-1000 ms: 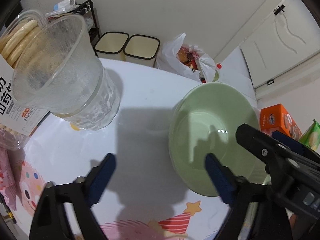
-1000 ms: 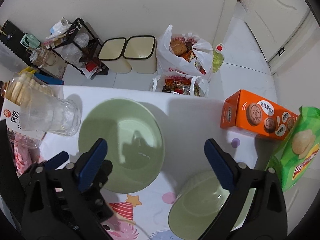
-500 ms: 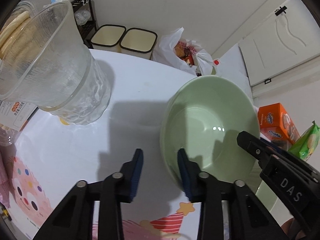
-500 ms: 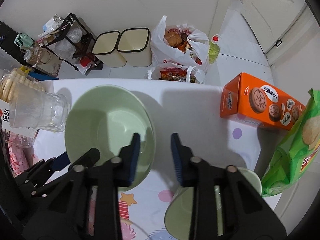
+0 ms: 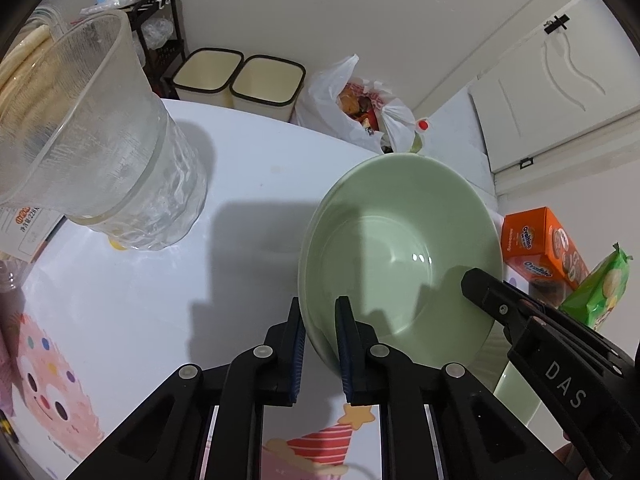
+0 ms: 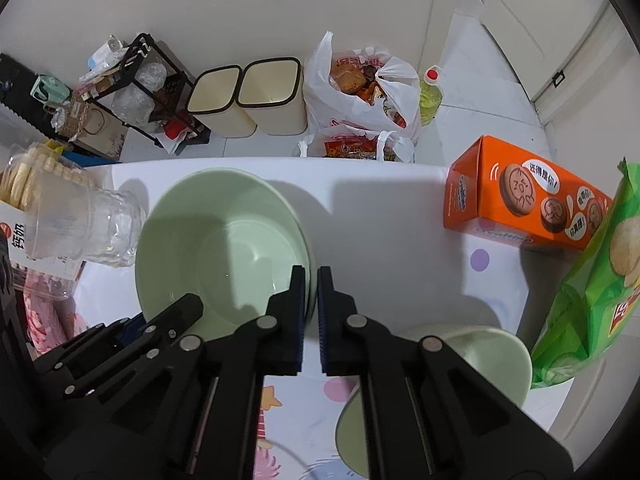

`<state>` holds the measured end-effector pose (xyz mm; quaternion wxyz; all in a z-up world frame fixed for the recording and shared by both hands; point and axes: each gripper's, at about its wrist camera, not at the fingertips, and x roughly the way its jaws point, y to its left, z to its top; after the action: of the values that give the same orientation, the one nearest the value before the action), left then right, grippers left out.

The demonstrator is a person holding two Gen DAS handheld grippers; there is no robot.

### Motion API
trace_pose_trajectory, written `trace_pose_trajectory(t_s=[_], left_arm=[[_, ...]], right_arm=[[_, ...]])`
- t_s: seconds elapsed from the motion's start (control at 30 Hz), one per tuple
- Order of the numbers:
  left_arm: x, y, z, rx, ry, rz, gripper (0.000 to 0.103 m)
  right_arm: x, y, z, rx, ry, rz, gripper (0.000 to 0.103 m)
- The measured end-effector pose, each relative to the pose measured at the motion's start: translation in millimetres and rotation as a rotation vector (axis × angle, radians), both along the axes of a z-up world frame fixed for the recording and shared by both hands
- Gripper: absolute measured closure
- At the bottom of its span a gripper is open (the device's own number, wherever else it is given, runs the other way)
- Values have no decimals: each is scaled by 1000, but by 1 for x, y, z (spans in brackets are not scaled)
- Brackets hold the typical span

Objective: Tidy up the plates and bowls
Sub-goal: 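Close the left tool on the green bowl rim while the right tool grips it, then lift the green bowl with both tools and carry it beside the crumb steel bowl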

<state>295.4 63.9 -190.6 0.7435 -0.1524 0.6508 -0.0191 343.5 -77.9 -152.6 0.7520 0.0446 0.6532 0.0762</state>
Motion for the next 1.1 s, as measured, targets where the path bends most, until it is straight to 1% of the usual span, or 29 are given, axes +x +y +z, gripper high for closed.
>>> trace_pose_trajectory(t_s=[0.1,0.2,0.5,0.7,0.9,1.1], left_arm=[[-4,4,3,-6,0,1,89],[-5,6,4,-8,-4,-3,89],[-7,7,7,-12,-5,7,91],[-13,13,8,-18,2,16,92],[-28,17,19,-16,-7,20,92],[-57,18,39,5,-37,0,93]], right_arm=[[-1,-1,0,4,0,1,96],[-2,-3,5,0,-20,7,96],[-2,-1,4,11,-2,30,96],[-8,2,5,18,-9,28,96],[-24,4,14,26,-21,15,96],[-53,5,33,36,-39,-9,96]])
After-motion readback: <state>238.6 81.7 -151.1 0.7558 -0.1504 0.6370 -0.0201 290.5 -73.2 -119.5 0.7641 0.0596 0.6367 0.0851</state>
